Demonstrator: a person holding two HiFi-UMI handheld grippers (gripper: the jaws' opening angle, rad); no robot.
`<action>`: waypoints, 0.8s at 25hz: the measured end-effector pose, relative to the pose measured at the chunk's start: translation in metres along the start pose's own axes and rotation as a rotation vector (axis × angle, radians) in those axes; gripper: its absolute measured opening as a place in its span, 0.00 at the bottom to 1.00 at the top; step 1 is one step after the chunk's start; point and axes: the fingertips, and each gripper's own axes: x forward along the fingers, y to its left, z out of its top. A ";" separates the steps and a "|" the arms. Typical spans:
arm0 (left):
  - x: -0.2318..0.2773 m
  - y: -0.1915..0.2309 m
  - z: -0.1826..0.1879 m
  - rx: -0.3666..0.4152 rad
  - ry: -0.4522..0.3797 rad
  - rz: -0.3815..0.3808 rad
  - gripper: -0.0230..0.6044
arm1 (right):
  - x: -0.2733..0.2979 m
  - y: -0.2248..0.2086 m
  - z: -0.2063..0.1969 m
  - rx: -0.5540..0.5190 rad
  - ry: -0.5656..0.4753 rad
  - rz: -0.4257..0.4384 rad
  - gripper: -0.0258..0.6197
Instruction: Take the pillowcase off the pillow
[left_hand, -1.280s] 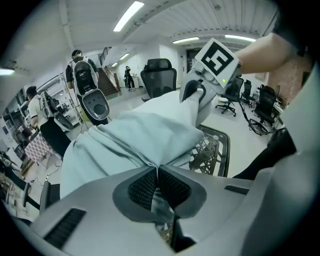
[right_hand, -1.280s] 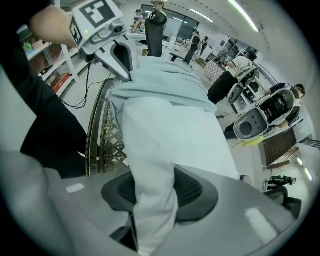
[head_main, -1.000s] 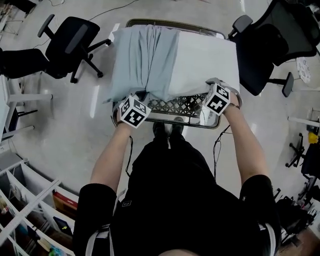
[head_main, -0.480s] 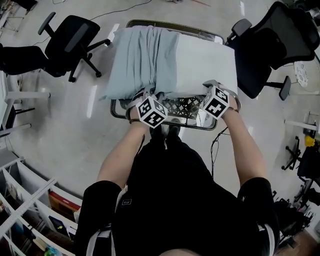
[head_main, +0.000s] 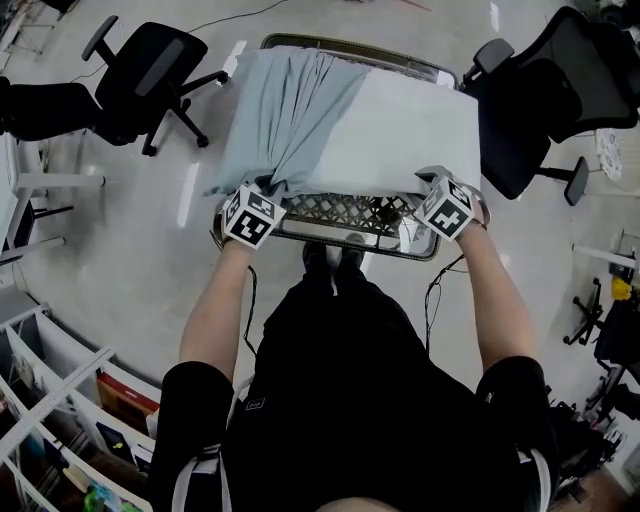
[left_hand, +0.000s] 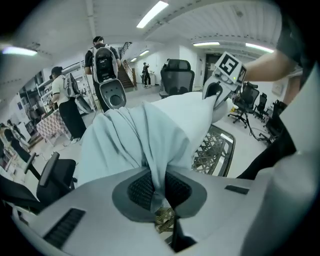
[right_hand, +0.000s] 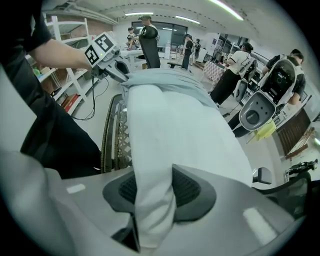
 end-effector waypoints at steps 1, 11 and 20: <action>0.001 -0.006 0.003 -0.028 -0.021 -0.023 0.08 | 0.002 -0.003 -0.006 -0.001 0.007 -0.010 0.29; -0.039 -0.037 -0.035 -0.108 -0.114 0.073 0.32 | 0.007 -0.041 -0.053 0.037 0.125 -0.058 0.30; -0.036 0.016 -0.117 -0.153 0.072 0.116 0.46 | 0.012 -0.002 -0.041 -0.194 0.243 -0.120 0.58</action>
